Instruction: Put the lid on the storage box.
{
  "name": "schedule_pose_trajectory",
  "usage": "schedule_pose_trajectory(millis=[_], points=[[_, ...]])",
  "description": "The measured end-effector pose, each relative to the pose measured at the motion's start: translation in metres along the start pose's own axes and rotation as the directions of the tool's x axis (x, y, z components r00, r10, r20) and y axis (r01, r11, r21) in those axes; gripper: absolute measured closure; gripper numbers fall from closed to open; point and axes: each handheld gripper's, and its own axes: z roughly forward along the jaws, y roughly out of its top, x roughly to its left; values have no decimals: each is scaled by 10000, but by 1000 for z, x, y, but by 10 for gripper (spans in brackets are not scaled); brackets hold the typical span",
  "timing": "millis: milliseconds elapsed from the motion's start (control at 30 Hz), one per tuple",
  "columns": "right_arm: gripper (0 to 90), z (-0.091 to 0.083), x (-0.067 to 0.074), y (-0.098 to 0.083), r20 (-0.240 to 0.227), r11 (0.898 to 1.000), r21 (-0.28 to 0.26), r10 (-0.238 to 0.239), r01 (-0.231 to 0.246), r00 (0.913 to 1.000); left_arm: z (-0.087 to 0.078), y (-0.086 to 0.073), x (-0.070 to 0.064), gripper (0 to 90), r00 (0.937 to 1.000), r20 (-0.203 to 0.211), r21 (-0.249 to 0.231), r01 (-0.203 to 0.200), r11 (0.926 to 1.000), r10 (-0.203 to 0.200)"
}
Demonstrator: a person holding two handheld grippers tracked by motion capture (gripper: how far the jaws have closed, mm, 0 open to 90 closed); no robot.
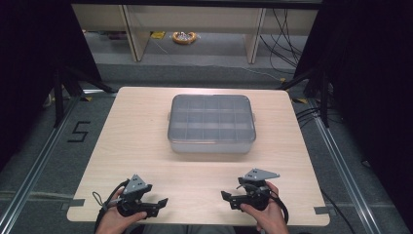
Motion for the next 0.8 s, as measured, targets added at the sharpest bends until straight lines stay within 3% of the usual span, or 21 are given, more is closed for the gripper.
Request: schedule_pose_trajectory(millis=[67, 100, 433, 600, 633, 667, 733, 800], points=[[172, -2, 2, -4, 148, 9999, 163, -34, 32, 9999, 0, -1, -1, 210, 9997, -11, 91, -237, 9997, 237], [171, -1, 2, -6, -63, 9998, 188, -66, 68, 10000, 1, -1, -2, 210, 9999, -30, 62, -113, 9999, 113], [172, -2, 6, -15, 161, 9989, 455, -98, 91, 9998, 4, -2, -2, 210, 9997, -193, 213, -159, 9996, 163], [172, 0, 5, -16, 8, 9988, 458, -165, 164, 9999, 4, -2, -2, 211, 9996, -229, 200, -180, 9996, 185], [172, -1, 8, -16, 113, 9981, 579, 193, -199, 9997, 3, -2, -2, 211, 9998, -70, 258, -187, 9995, 189], [172, -1, 5, -16, 119, 9987, 476, -183, 177, 9998, 3, -2, -2, 211, 9997, -161, 147, -162, 9998, 164], [171, 0, 4, -16, -25, 9987, 466, -182, 183, 9998, 3, -2, -2, 212, 9997, -161, 190, -176, 9997, 179], [171, 0, 4, -16, 131, 9986, 513, -149, 142, 9998, 3, -1, 0, 212, 9993, -136, 279, -352, 9990, 356]])
